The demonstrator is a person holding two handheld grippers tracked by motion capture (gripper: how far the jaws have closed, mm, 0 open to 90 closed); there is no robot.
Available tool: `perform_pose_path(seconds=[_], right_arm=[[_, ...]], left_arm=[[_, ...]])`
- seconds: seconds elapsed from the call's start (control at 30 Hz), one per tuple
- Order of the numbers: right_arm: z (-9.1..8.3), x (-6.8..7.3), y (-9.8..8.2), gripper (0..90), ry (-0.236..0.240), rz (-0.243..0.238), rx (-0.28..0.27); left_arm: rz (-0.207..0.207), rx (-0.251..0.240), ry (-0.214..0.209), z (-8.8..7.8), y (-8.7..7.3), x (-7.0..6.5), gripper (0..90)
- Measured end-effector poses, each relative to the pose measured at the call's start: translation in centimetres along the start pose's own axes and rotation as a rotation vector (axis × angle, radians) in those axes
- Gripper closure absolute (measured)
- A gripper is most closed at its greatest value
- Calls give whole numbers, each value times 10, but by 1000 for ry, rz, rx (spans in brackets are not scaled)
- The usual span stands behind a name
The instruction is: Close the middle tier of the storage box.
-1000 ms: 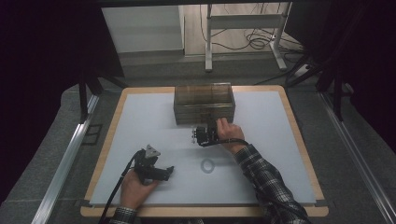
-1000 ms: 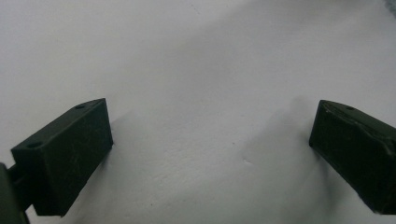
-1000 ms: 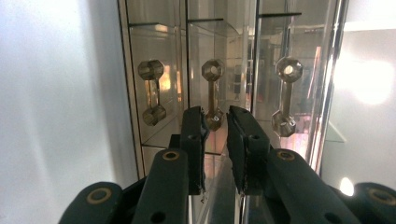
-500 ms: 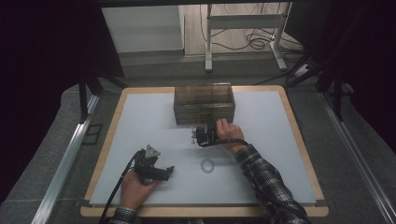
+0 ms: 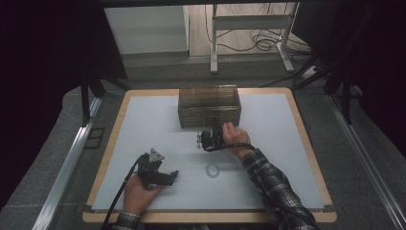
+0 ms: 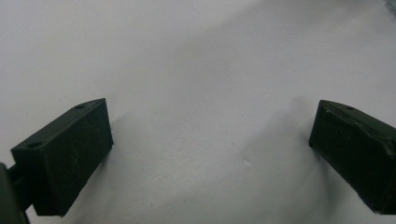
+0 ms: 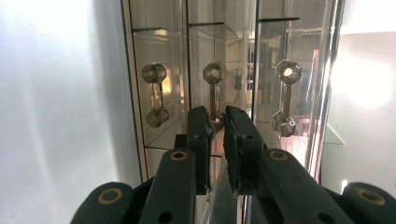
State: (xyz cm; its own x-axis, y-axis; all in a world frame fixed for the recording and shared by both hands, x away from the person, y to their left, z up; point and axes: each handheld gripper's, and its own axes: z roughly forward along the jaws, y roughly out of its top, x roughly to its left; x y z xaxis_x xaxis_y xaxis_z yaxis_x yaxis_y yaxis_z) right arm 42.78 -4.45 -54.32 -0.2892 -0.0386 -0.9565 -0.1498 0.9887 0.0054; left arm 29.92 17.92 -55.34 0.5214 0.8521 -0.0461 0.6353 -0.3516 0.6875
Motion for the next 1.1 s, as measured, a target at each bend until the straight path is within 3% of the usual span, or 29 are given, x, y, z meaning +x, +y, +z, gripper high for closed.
perform_pose_path(seconds=[1.1], right_arm=[[-17, 3, -2, 793, -7, -22, -35]], left_arm=[[0, 1, 0, 0, 0, 0, 0]])
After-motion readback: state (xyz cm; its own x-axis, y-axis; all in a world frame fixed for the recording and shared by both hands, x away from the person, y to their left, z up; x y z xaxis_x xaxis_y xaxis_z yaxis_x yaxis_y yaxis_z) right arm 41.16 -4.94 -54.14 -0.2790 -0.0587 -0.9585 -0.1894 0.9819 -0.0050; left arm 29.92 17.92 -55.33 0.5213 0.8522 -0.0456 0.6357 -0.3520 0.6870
